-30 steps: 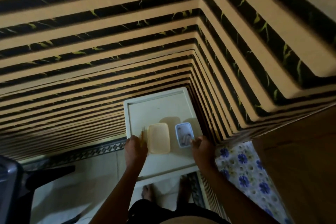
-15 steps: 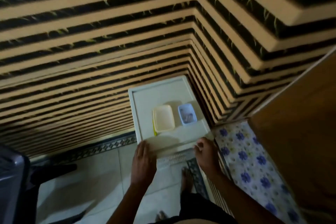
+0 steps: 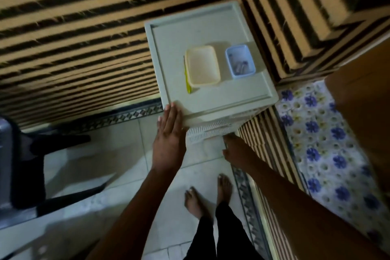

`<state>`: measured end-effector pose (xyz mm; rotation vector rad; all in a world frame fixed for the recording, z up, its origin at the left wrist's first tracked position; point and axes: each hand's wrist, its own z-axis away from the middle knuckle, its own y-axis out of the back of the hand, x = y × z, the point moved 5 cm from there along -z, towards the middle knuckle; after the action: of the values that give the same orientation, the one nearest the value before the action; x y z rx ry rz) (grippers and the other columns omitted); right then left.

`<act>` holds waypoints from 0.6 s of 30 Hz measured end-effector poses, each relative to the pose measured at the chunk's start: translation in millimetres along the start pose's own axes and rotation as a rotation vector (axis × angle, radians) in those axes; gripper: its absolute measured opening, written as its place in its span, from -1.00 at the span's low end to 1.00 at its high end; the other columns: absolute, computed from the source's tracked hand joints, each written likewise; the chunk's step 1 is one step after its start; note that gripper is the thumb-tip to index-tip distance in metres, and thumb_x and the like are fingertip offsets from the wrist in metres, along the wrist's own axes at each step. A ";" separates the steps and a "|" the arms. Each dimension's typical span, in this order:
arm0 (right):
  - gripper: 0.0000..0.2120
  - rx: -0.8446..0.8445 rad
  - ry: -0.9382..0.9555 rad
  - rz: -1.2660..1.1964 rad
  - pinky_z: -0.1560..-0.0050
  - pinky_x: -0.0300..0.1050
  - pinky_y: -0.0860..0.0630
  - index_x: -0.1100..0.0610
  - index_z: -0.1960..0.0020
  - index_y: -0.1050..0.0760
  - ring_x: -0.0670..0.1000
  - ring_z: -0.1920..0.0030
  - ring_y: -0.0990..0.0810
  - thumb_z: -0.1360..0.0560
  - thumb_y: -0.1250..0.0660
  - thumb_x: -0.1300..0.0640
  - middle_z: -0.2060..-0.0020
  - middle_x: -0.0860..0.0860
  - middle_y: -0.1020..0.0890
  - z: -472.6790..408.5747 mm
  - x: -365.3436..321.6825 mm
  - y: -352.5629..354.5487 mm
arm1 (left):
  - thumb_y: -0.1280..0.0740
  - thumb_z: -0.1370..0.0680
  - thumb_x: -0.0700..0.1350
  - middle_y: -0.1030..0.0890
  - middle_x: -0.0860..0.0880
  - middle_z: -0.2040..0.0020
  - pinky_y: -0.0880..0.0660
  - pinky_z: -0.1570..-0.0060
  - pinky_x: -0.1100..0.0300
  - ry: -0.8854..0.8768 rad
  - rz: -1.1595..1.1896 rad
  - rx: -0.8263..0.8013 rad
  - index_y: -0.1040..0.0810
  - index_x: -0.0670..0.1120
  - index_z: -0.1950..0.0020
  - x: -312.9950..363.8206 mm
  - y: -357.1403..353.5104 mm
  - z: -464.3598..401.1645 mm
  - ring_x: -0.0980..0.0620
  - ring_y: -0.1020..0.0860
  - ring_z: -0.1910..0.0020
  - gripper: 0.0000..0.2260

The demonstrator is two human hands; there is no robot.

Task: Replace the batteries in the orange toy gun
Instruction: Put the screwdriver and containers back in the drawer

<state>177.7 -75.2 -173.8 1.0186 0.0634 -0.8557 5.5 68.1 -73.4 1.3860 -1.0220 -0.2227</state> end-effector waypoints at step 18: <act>-0.67 0.324 0.159 0.372 0.31 0.02 -0.61 0.26 0.10 -0.61 0.24 0.21 -0.67 -0.18 -0.59 0.33 0.19 0.20 -0.66 35.8 5.1 -33.5 | -0.20 -0.72 -0.12 -0.21 -0.20 -0.67 -0.08 -0.65 -0.15 0.008 -0.081 0.025 -0.25 -0.23 -0.64 5.0 4.1 1.9 -0.18 -0.09 -0.69 -0.51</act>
<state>147.6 -113.7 -180.3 1.3510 -0.1313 -0.4510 5.4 64.3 -67.8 1.4520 -0.9655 -0.2648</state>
